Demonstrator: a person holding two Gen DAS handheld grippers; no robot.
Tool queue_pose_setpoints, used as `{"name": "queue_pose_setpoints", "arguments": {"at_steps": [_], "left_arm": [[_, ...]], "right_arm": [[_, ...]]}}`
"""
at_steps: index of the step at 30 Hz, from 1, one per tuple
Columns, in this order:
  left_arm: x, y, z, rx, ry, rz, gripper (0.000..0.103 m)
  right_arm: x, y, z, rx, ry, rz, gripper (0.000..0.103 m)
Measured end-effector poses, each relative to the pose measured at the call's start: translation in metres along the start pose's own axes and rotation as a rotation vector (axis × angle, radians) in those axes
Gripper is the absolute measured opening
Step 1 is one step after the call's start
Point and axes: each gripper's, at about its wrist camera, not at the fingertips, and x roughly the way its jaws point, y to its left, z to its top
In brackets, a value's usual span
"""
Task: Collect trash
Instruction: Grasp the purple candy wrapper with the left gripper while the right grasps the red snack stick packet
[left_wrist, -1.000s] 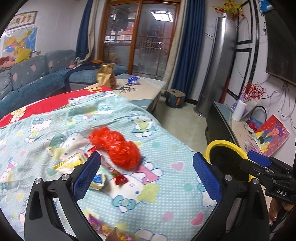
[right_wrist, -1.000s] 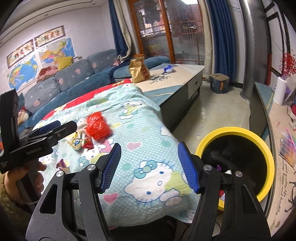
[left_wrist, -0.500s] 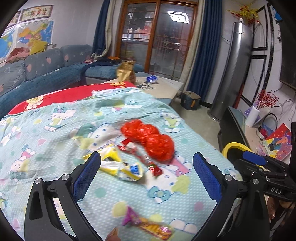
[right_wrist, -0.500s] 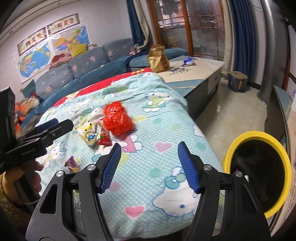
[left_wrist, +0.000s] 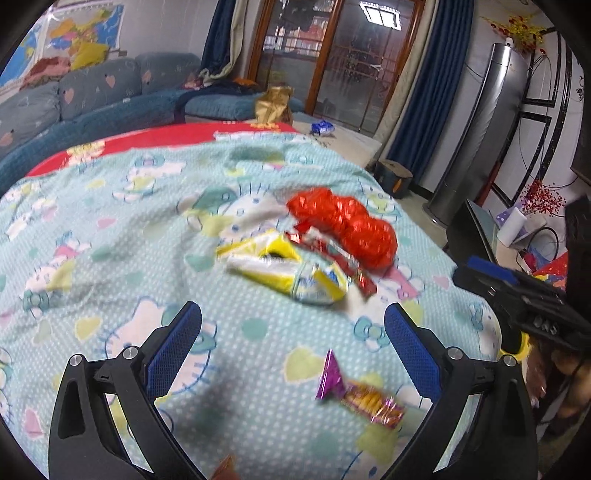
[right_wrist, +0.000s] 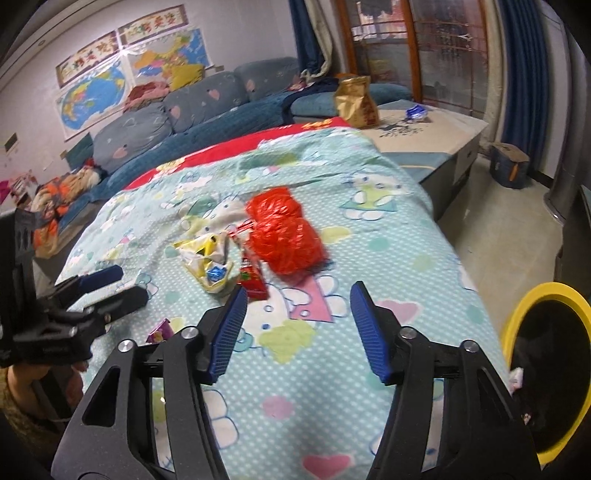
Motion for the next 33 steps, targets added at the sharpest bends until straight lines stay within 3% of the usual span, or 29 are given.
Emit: {"name": "queue_pose_setpoints", "arguments": {"at_steps": [3,10,16,21,23,27,31,33], "left_arm": [[0.002,0.003,-0.008,-0.014,0.027,-0.029,0.094],[0.013,0.004,-0.027,-0.038,0.105,-0.118,0.067],[0.023,-0.001,-0.039,-0.058,0.161,-0.186,0.056],[0.027,-0.003,-0.042,-0.059,0.166,-0.196,0.053],[0.027,-0.002,-0.042,-0.062,0.166,-0.199,0.051],[0.029,-0.004,-0.043,-0.057,0.168,-0.210,0.044],[0.031,-0.008,-0.042,-0.051,0.173,-0.232,0.030],[0.033,-0.011,-0.043,-0.047,0.175,-0.233,0.029]], "right_arm": [[0.011,0.009,0.001,-0.023,0.028,0.024,0.042],[0.039,0.023,0.004,-0.052,0.090,0.062,0.040],[0.065,0.031,0.005,-0.067,0.140,0.067,0.039],[0.082,0.035,0.006,-0.063,0.164,0.074,0.039],[0.088,0.036,0.006,-0.061,0.173,0.073,0.035],[0.096,0.033,0.004,-0.039,0.187,0.069,0.024],[0.094,0.029,0.003,-0.021,0.180,0.082,0.022],[0.090,0.027,0.001,-0.022,0.177,0.088,0.022]]}}
